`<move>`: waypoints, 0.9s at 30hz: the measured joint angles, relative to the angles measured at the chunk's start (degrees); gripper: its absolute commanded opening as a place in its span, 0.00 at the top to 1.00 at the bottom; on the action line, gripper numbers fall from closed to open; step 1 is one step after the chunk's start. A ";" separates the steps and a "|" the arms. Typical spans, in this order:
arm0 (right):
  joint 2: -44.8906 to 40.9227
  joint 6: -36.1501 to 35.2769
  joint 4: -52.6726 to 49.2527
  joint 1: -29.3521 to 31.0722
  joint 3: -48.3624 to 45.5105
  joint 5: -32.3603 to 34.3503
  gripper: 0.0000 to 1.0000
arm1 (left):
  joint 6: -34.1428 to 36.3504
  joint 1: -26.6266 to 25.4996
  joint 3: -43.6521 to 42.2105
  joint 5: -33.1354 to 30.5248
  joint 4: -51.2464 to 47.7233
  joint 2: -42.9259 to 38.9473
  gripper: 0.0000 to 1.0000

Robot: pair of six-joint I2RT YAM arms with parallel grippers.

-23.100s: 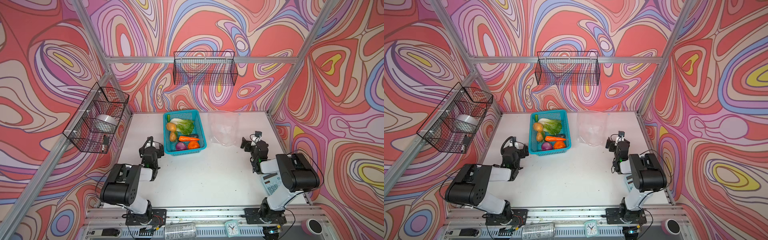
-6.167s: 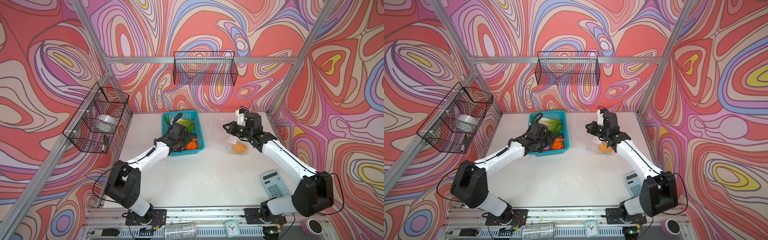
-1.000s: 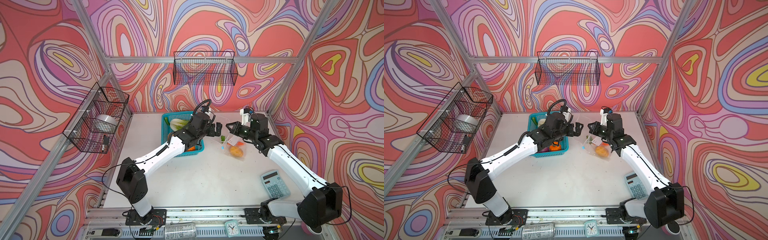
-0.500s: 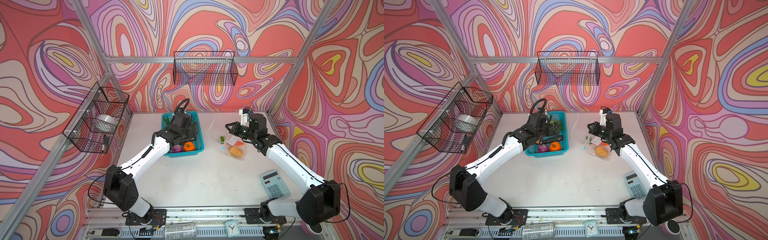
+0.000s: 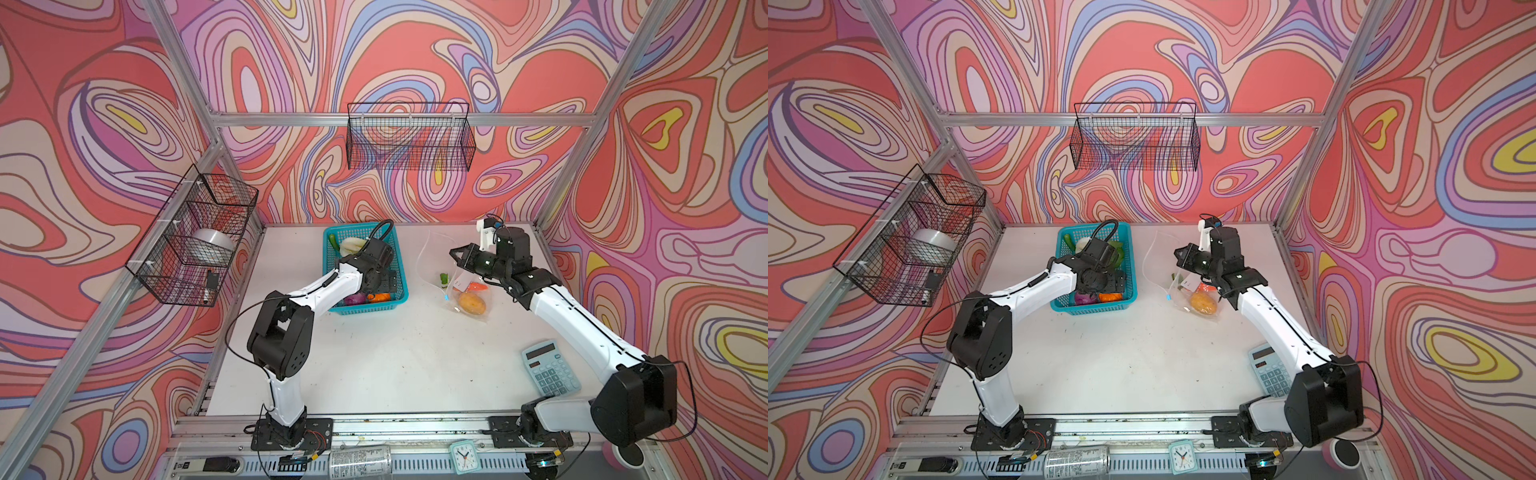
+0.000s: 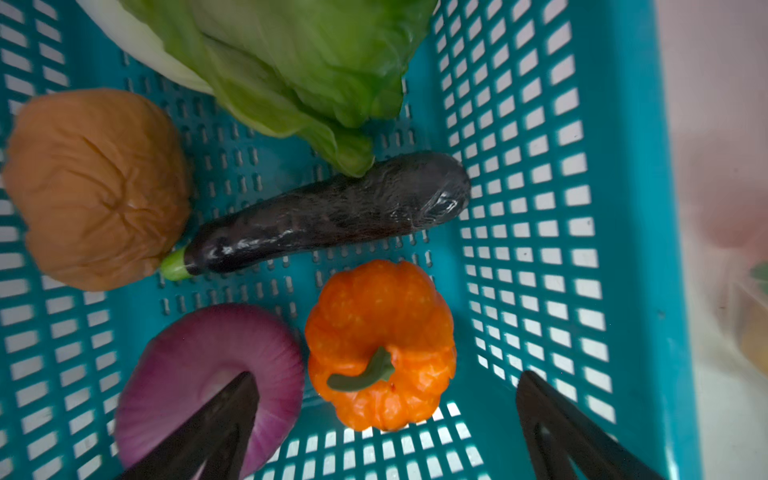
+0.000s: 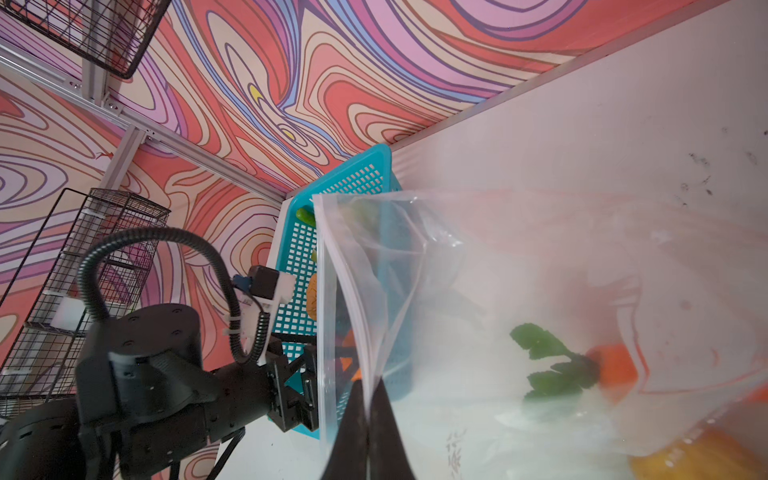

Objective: Place the food in the zip-top bag and seal the zipper
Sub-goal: 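Return the left gripper to the basket and grasp the orange pumpkin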

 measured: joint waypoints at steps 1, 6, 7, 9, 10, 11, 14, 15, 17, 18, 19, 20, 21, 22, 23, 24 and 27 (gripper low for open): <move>0.00 0.00 0.00 0.00 0.00 0.02 1.00 | -0.02 0.00 0.09 0.26 -0.33 0.52 0.00; 0.00 0.00 0.00 0.00 0.00 0.04 1.00 | -0.46 -0.02 0.22 1.57 -1.60 2.93 0.01; 0.00 0.00 0.00 0.00 0.00 0.04 1.00 | -0.50 -0.02 0.24 1.75 -1.60 3.32 0.01; 0.00 0.00 -0.02 0.00 0.00 0.07 1.00 | -0.83 0.00 0.39 1.77 -1.55 4.07 0.01; 0.00 -0.02 0.00 0.00 0.00 0.13 1.00 | -0.98 0.02 0.52 1.77 -1.57 4.44 0.02; 0.00 -0.02 -0.02 0.00 0.00 0.22 1.00 | -1.03 0.04 0.74 1.73 -1.60 4.79 0.03; 0.00 -0.02 -0.02 0.00 0.00 0.42 1.00 | -1.01 0.09 1.95 1.73 -1.57 6.27 0.04; 0.00 -0.02 -0.02 0.00 0.00 0.44 1.00 | -1.01 0.09 2.29 1.73 -1.55 6.73 0.04; 0.00 -0.02 -0.04 0.00 0.00 0.48 1.00 | -1.01 0.09 2.82 1.75 -1.49 7.74 0.05; 0.00 -0.04 -0.04 0.00 0.00 0.50 1.00 | -1.01 0.09 2.93 1.77 -1.40 8.17 0.06; 0.00 -0.04 -0.04 0.00 0.00 0.55 1.00 | -1.01 0.07 2.99 1.84 -1.33 8.52 0.07; 0.00 -0.07 -0.09 0.00 0.00 0.66 1.00 | -1.01 0.07 3.02 1.99 -1.31 8.83 0.08; 0.00 -0.09 -0.09 0.00 0.00 0.70 1.00 | -1.03 0.07 3.06 2.01 -1.33 9.01 0.10; 0.00 -0.15 -0.11 0.00 0.00 0.87 1.00 | -1.03 0.09 3.19 2.16 -1.33 9.22 0.11; 0.00 -0.22 -0.11 0.00 0.00 0.94 1.00 | -1.03 0.09 3.28 2.34 -1.29 9.38 0.14; 0.00 -0.24 -0.13 0.00 0.00 1.09 1.00 | -1.03 0.09 3.32 2.40 -1.29 9.42 0.17; 0.00 -0.26 -0.24 0.00 0.00 1.36 1.00 | -1.05 0.09 3.32 2.47 -1.29 9.42 0.26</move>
